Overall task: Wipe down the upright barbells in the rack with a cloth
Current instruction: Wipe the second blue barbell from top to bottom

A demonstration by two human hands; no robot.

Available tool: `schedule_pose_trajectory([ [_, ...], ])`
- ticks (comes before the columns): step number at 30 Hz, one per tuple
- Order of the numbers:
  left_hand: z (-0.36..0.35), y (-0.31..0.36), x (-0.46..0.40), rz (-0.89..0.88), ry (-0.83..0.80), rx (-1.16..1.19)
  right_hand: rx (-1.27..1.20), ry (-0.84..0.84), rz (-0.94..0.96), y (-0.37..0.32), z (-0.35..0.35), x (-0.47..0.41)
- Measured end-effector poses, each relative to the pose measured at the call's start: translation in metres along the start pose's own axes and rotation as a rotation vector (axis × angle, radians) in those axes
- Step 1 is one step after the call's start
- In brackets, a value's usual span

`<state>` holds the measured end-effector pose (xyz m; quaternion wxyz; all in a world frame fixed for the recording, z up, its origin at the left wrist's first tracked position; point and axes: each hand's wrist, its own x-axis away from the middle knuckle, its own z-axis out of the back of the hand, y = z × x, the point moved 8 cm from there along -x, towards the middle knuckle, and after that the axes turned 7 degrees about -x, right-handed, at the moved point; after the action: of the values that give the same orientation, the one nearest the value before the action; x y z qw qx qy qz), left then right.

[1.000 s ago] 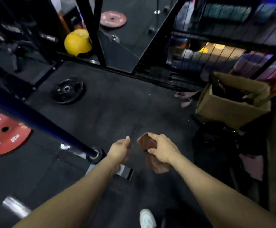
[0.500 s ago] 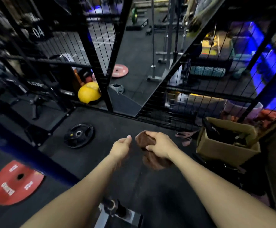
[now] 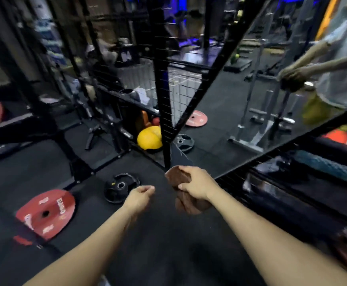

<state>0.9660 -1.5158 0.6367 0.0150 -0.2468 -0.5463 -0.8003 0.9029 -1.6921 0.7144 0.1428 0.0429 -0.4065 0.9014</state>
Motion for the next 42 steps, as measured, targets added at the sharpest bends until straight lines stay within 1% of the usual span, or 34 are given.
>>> schedule_pose_trajectory([
  [4, 0.029, 0.028, -0.021, -0.014, 0.158, 0.047, 0.044, -0.108, 0.122, -0.038, 0.011, -0.069],
  [9, 0.102, 0.034, -0.044, 0.013, 0.346, 0.003, 0.029, -0.272, 0.324, -0.117, -0.027, -0.134],
  [13, 0.175, 0.044, -0.066, 0.027, 0.540, 0.066, 0.086, -0.389, 0.500, -0.189, -0.063, -0.185],
  [16, 0.223, 0.051, -0.082, 0.045, 0.631, 0.195, 0.090, -0.435, 0.619, -0.245, -0.079, -0.217],
  [19, 0.256, 0.061, -0.085, 0.083, 0.687, 0.281, 0.146, -0.541, 0.743, -0.294, -0.097, -0.235],
  [22, 0.284, 0.068, -0.077, 0.097, 0.785, 0.323, 0.154, -0.631, 0.868, -0.341, -0.119, -0.249],
  [24, 0.297, 0.065, -0.066, 0.130, 0.850, 0.346, 0.162, -0.720, 0.938, -0.363, -0.138, -0.247],
  [28, 0.305, 0.048, -0.040, 0.194, 1.016, 0.403, 0.215, -0.951, 1.074, -0.387, -0.180, -0.231],
  [30, 0.297, 0.042, -0.020, 0.229, 1.143, 0.425, 0.243, -1.044, 1.168, -0.393, -0.193, -0.216],
  [34, 0.258, 0.030, 0.028, 0.275, 1.413, 0.594, 0.299, -1.217, 1.377, -0.397, -0.202, -0.174],
  [36, 0.230, 0.026, 0.053, 0.304, 1.523, 0.651, 0.298, -1.318, 1.442, -0.392, -0.203, -0.149],
  [39, 0.187, 0.028, 0.093, 0.355, 1.693, 0.723, 0.245, -1.484, 1.474, -0.380, -0.204, -0.106],
  [42, 0.146, 0.042, 0.129, 0.323, 1.836, 0.829, 0.084, -1.762, 1.422, -0.362, -0.191, -0.058],
])
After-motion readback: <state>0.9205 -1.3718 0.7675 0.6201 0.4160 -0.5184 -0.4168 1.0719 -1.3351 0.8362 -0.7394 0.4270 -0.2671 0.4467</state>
